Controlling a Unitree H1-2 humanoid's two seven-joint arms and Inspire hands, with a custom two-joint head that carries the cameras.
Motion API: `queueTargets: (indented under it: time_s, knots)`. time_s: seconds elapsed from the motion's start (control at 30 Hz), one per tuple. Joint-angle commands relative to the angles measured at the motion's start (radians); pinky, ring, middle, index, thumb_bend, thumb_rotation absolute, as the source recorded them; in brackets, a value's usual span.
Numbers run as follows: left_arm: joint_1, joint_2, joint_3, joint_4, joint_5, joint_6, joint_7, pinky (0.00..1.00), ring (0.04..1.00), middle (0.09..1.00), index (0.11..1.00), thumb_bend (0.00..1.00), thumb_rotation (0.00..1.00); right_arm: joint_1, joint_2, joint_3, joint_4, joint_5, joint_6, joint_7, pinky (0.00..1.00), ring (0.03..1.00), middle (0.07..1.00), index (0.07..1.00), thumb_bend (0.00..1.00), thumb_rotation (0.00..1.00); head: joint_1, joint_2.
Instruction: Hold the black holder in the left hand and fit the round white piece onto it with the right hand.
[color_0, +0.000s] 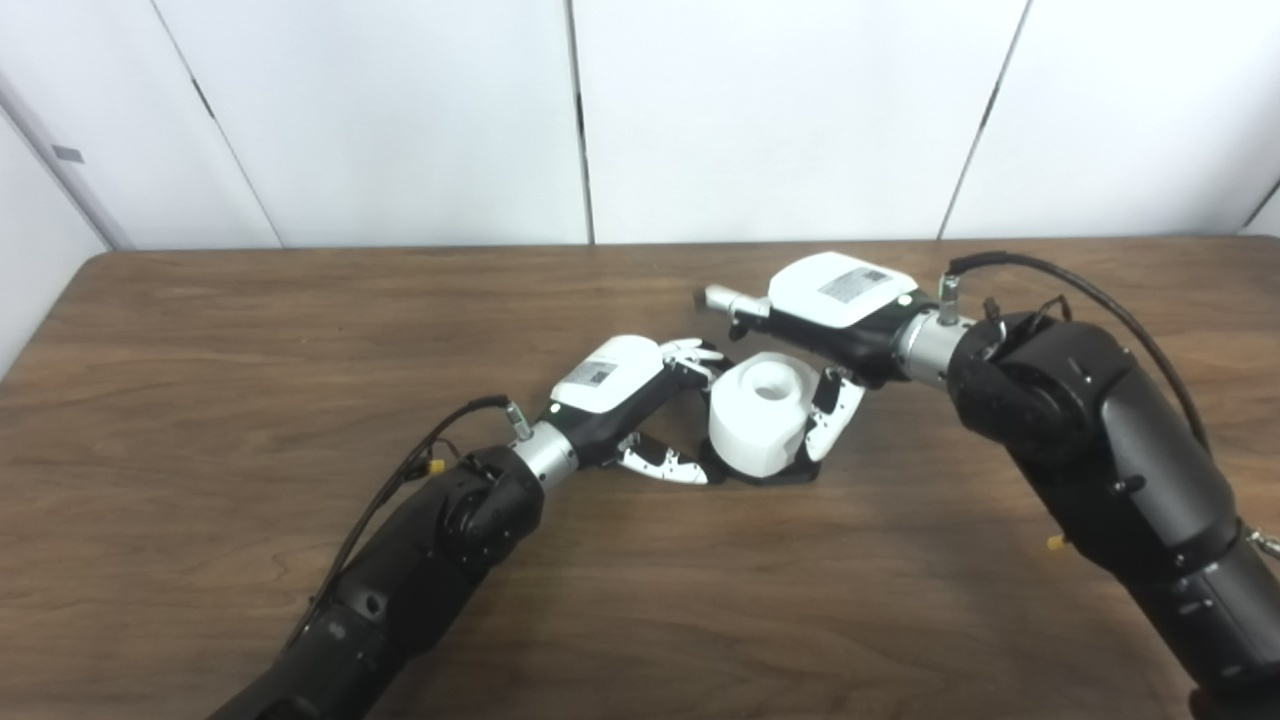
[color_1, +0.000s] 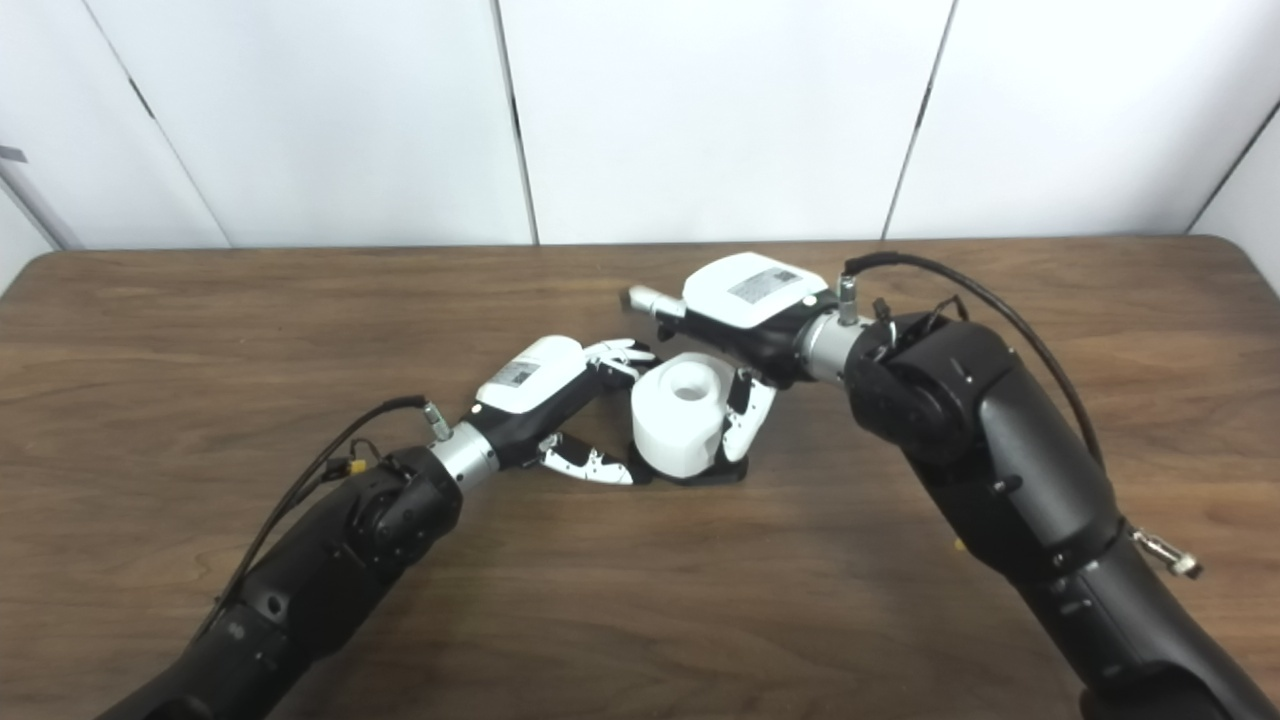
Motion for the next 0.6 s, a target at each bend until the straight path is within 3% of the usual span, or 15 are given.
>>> queueTargets:
  time_s: [0.0,0.37,0.57]
  knots:
    - [0.043,0.013,-0.027,0.049,0.020,0.038,-0.075,0.75,0.915,0.848,0.481,0.52,0.07,-0.054,-0.002,-0.025,-0.014,0.001,0.015,-0.024,0.72,0.821,0.836,1.000,0.93,0.22,0.001,0.001]
    - [0.041,0.010,-0.025,0.054,0.018,0.042,-0.075,0.76,0.917,0.852,0.480,0.52,0.07,-0.075,-0.014,-0.054,-0.018,0.005,0.010,-0.022,0.68,0.803,0.825,0.999,0.96,0.23,0.001,0.002]
    - [0.038,0.013,-0.024,0.060,0.017,0.030,-0.069,0.77,0.912,0.852,0.480,0.52,0.07,-0.100,-0.057,-0.050,-0.052,-0.005,0.051,0.094,0.71,0.857,0.884,1.000,0.98,0.24,-0.005,0.000]
